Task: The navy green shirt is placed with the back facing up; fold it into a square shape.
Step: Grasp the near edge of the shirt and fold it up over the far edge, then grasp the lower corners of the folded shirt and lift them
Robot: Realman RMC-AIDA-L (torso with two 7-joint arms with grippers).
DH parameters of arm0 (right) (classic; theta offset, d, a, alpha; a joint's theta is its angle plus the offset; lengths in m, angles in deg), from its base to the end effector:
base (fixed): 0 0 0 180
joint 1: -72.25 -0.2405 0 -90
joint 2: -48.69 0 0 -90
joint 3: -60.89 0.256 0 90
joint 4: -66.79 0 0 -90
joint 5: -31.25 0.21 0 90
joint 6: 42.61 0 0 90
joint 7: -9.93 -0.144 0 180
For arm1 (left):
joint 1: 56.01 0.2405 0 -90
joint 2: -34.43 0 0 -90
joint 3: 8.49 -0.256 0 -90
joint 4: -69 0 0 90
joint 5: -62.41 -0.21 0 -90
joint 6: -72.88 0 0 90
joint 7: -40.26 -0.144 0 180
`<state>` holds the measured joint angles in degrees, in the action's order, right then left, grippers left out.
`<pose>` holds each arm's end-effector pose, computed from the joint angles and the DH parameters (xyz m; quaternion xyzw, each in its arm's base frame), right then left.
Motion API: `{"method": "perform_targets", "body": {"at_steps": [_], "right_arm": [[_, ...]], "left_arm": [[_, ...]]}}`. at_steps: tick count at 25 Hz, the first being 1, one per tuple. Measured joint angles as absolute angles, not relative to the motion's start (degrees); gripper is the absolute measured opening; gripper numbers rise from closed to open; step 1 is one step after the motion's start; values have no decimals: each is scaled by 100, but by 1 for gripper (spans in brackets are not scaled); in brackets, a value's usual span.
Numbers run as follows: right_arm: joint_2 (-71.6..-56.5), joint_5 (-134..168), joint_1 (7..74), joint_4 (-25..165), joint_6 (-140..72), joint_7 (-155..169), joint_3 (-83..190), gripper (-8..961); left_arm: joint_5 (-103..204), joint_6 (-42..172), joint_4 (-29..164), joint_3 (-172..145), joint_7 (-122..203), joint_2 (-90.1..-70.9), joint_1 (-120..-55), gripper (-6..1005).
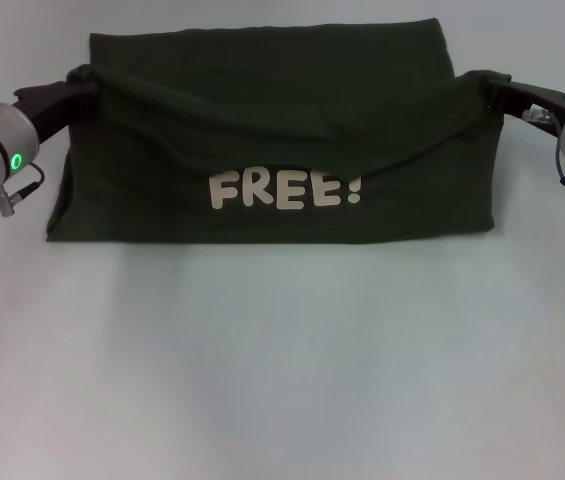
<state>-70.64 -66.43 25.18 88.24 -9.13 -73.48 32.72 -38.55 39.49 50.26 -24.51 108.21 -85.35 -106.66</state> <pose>0.2678 0.4666 0.0155 -0.7242 0.4404 0.2626 0.4611 -0.2593 0.4741 0.0136 -0.7438 -0.3816 -0.2397 0.4936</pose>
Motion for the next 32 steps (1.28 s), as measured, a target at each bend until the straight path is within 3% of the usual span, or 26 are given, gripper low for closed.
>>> {"method": "perform_targets", "body": {"at_steps": [8,13,16,20,24,32], "right_arm": [[-7032,-6645,2512,8820,-922,-7337,3266,110],[-7002,-6668,2504,8818,-927,-7343,3218,322],[-6955,-6649,2554,8861,-861,-7379,3221,447],[-6882,-6580,2655,8916,-623,-7429,3262,618],[-6672,-6445,2919,9001,162,-7718,3241,802],[-6062,-6472,3440,9088,2098,-8391,2530,917]], "left_arm": [[-3408,4114,5122,-2457,10625,-8558,-10613,160],[-3391,4193,5125,-2456,10658,-8566,-10589,297],[-3365,4164,5125,-2458,10810,-8560,-10562,437],[-3395,3691,5090,-2653,11572,-8419,-10381,584],[-3464,2746,4792,-3071,12345,-8308,-10002,690],[-4618,1334,3712,-3608,13603,-8350,-9260,688]]}}
